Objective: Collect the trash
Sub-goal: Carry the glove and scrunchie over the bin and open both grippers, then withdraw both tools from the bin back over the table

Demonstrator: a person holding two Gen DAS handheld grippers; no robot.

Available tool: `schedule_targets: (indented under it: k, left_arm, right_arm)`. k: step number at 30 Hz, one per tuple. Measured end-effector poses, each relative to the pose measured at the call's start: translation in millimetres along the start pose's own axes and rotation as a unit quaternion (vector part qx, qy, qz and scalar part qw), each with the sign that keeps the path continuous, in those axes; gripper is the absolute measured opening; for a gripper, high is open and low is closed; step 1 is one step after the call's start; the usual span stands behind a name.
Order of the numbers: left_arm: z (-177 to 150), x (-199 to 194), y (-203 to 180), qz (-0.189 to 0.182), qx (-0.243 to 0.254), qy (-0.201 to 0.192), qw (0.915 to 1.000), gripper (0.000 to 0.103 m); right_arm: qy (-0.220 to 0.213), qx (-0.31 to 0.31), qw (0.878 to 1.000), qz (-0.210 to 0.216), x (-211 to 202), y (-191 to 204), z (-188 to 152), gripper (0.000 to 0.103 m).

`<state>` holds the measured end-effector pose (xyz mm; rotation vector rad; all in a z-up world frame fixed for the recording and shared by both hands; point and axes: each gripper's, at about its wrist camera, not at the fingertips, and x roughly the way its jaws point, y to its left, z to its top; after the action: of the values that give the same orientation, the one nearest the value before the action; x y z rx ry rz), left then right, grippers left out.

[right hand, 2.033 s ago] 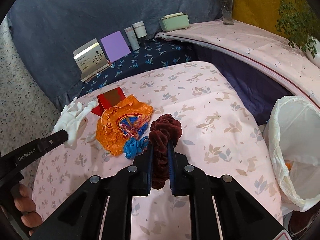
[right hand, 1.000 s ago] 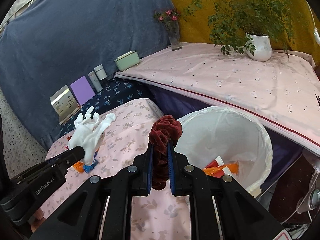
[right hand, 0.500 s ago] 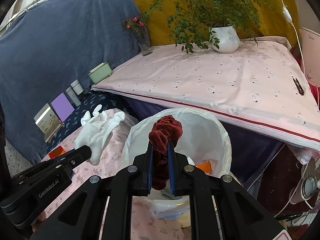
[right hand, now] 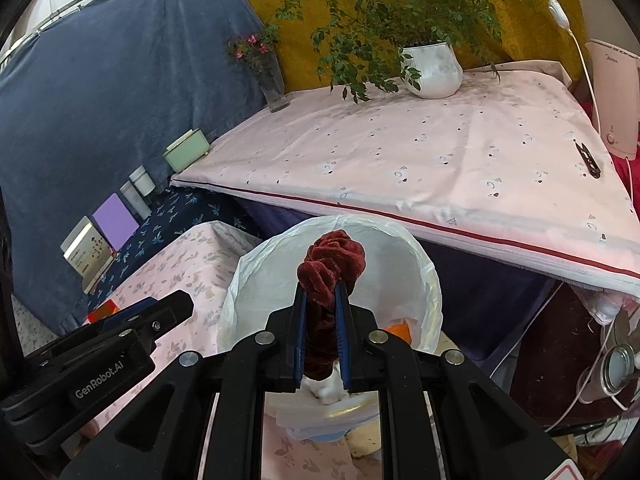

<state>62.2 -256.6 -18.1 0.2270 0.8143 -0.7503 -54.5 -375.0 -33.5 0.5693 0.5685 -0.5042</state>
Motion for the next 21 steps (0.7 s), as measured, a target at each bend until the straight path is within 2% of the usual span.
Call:
schedule_targets:
  k: [8, 14, 21]
  left_arm:
    - [-1.9, -0.7, 13.3, 0.010, -0.011, 0.001, 0.9999, 0.041]
    - [-3.9, -3.1, 23.4, 0.017, -0.022, -0.003, 0.9996, 0.054]
    - [-5.9, -4.5, 39.3, 0.028, -0.039, -0.004, 0.9988, 0.061]
  right_arm:
    - [0.003, -0.005, 1.000, 0.006, 5.7, 7.8, 0.8, 0.013]
    - [0.007, -0.013, 1.000, 0.009, 11.8, 16.1, 2.1, 0.014]
    - [0.004, -0.015, 1.000, 0.014, 16.0, 27.0, 2.5, 0.025]
